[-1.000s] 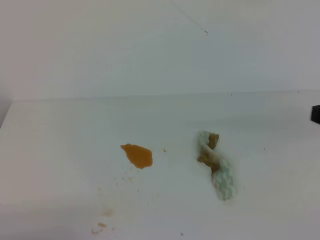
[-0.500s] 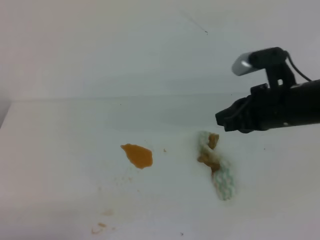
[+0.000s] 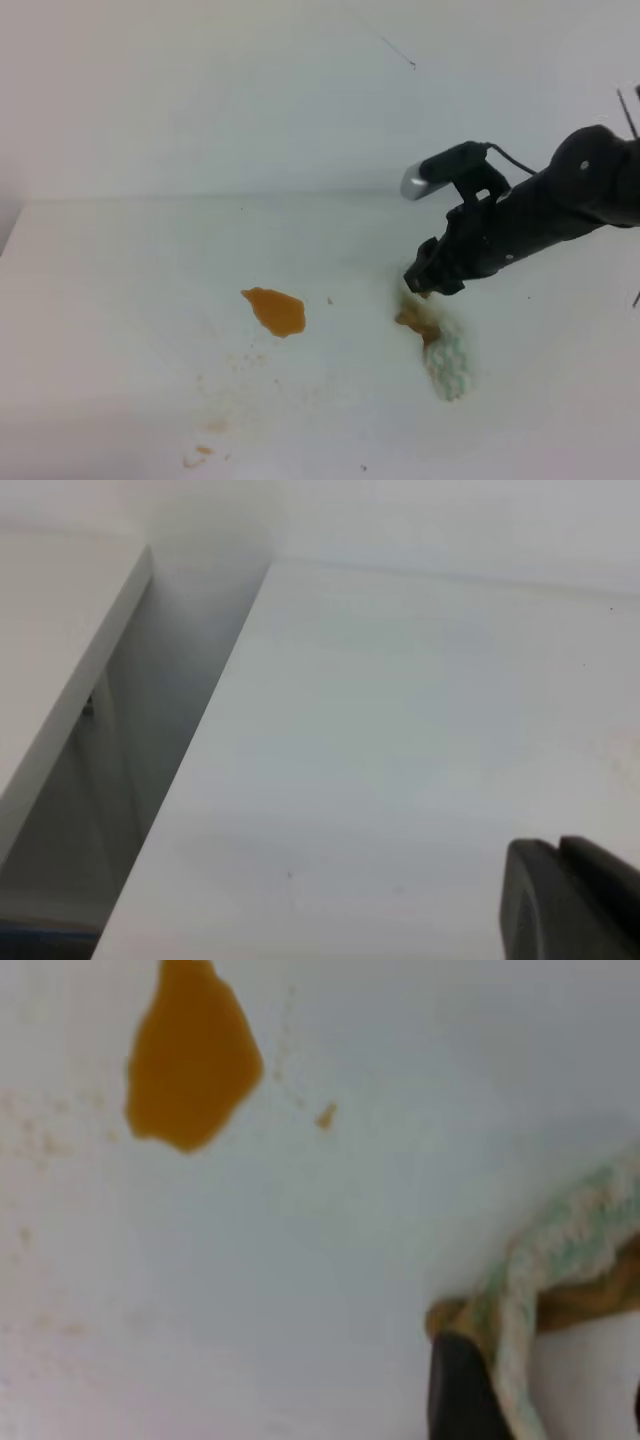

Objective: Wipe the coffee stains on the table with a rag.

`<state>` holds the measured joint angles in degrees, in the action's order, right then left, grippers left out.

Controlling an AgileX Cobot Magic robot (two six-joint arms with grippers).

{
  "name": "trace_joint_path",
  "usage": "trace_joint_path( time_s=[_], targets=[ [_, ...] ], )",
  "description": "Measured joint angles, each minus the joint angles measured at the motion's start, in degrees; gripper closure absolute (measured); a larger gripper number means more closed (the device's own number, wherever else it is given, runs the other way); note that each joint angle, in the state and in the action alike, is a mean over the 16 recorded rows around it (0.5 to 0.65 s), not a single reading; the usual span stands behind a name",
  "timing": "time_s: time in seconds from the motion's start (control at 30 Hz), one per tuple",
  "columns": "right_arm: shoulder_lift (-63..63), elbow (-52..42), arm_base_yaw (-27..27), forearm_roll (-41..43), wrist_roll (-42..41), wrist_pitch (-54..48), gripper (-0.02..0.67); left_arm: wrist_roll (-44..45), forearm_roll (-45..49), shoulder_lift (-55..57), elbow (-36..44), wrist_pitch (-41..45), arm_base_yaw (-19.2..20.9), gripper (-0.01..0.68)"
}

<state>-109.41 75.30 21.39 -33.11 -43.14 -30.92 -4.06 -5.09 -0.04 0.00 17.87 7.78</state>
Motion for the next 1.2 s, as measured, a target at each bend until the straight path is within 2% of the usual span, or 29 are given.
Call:
trace_joint_path(
  time_s=[0.2,0.4,0.7,0.93,1.2],
  targets=[
    [-4.9,2.1,0.1,7.0,4.5,-1.8,0.282,0.0,0.0,0.0,0.0,0.0,0.0,0.675],
    [-7.8,2.6,0.8,8.7,5.7,-0.3,0.298,0.0,0.0,0.0,0.0,0.0,0.0,0.675],
    [-10.0,3.0,2.8,9.0,5.0,2.5,0.482,0.0,0.0,0.0,0.0,0.0,0.0,0.675],
    [-10.2,6.3,6.2,11.4,3.5,0.6,0.626,0.0,0.0,0.0,0.0,0.0,0.0,0.675],
    [-11.7,16.6,11.1,14.2,3.2,-2.6,0.645,0.0,0.0,0.0,0.0,0.0,0.0,0.675]
  ],
)
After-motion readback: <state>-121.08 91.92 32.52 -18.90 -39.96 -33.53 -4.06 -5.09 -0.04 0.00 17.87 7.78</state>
